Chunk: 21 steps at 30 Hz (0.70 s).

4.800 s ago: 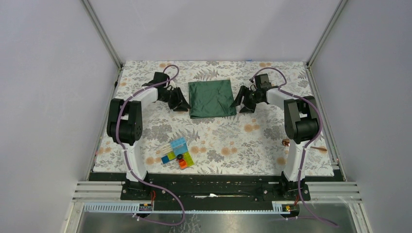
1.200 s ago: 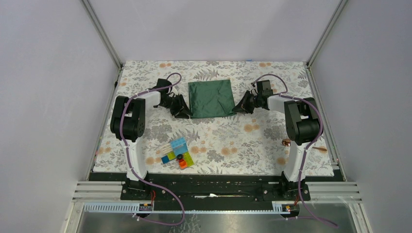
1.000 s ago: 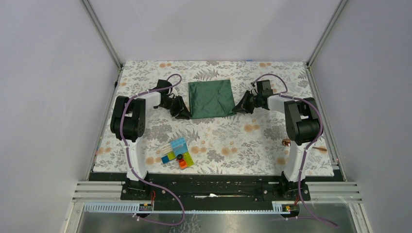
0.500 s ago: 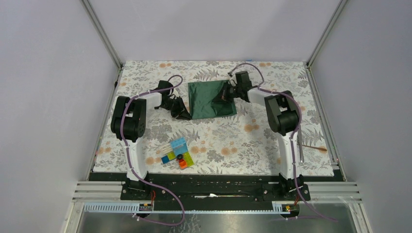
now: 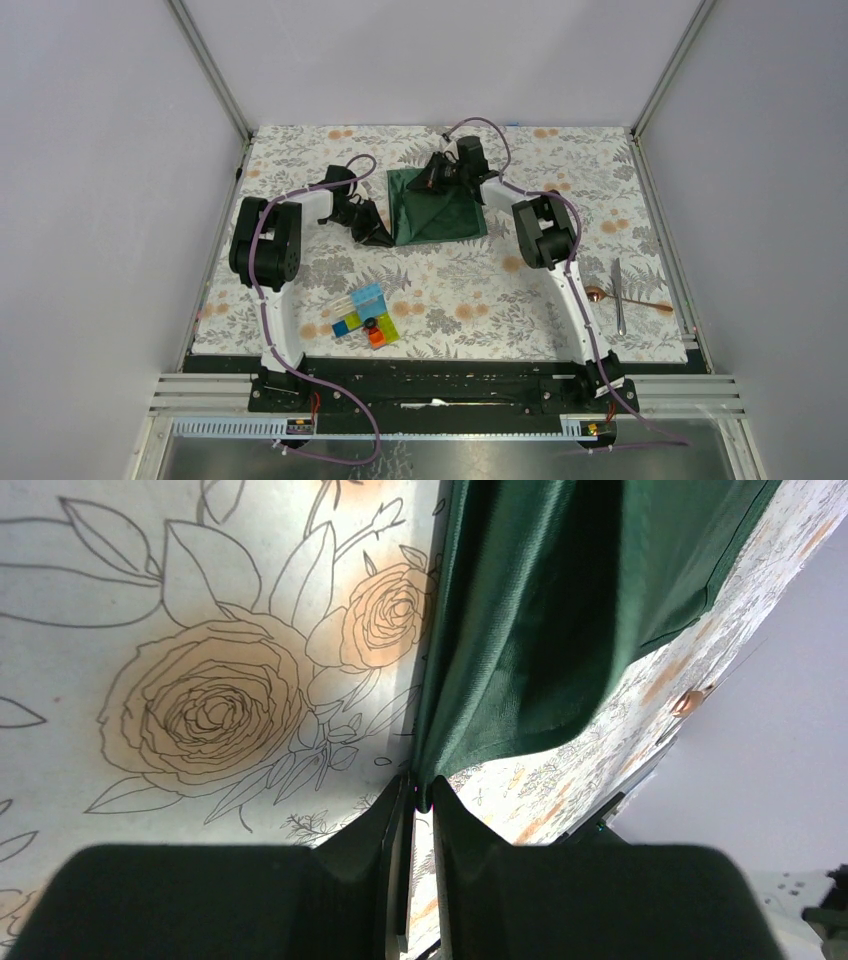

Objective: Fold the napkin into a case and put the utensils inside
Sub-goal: Fold the top corner of the square-folded napkin into a folded napkin.

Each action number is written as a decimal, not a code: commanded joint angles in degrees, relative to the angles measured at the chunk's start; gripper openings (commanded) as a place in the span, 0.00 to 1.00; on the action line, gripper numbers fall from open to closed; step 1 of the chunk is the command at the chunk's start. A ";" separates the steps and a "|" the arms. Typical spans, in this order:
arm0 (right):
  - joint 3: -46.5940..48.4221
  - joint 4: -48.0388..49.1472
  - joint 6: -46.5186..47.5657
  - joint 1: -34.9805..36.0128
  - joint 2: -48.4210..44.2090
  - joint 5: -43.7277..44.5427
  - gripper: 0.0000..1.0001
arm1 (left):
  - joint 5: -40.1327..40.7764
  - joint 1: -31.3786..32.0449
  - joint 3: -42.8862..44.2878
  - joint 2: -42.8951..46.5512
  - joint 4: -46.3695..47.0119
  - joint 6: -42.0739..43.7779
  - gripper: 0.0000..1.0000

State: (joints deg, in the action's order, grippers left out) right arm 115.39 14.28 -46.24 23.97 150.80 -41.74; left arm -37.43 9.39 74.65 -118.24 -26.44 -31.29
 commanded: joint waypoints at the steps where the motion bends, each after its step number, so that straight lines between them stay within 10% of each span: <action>1: 9.05 6.18 -4.82 0.69 5.54 -1.11 0.00 | 2.65 -0.07 0.99 -1.83 -0.01 1.93 0.16; 21: 24.98 10.04 -6.59 2.18 17.33 3.01 0.00 | 2.67 -0.40 0.79 -1.80 -0.16 2.19 0.16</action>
State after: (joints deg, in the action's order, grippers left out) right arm 136.51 21.47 -52.82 25.28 166.67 -40.07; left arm -37.52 9.28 74.65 -118.26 -26.46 -31.27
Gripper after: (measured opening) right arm 0.073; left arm 0.157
